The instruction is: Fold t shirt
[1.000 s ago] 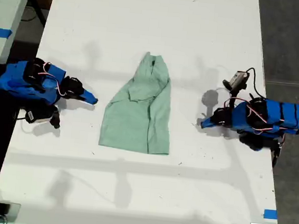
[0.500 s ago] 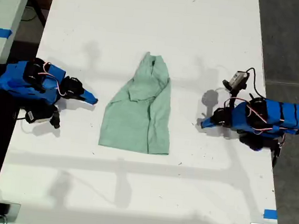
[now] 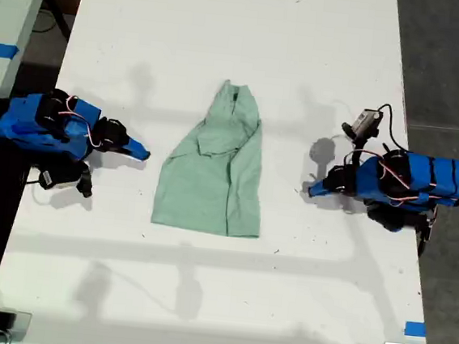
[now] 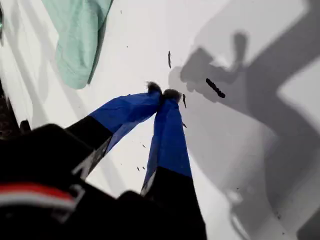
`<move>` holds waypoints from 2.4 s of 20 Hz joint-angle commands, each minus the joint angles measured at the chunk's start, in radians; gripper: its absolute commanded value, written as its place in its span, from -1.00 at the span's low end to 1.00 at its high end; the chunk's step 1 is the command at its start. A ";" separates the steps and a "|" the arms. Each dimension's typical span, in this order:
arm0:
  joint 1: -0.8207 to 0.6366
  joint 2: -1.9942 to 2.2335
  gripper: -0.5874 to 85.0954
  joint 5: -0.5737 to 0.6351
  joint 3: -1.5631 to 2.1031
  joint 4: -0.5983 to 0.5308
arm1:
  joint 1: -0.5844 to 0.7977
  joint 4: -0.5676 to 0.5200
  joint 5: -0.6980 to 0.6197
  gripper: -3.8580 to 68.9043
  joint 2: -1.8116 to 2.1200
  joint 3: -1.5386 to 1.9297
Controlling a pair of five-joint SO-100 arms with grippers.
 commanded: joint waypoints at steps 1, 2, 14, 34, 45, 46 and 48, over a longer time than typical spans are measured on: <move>0.021 0.005 -0.99 -0.032 0.026 -0.054 | -0.006 0.003 0.021 -0.87 0.015 0.054; -0.026 -0.011 -0.99 -0.051 0.015 -0.054 | -0.003 0.003 0.021 -0.87 0.015 0.054; 0.092 -1.523 -0.56 -0.100 -0.876 -0.106 | -0.006 0.003 0.018 -0.87 0.015 0.054; 0.063 -2.131 -0.99 -0.132 -1.945 0.278 | -0.011 0.003 0.015 -0.87 0.015 0.052; 0.058 -2.454 -0.73 0.014 -2.214 0.063 | -0.017 0.003 0.014 -0.87 0.015 0.052; 0.037 -2.378 -0.99 0.009 -2.204 0.135 | -0.018 0.003 0.014 -0.87 0.015 0.052; 0.002 -2.180 -0.99 0.017 -2.175 0.268 | -0.018 0.003 0.012 -0.87 0.015 0.052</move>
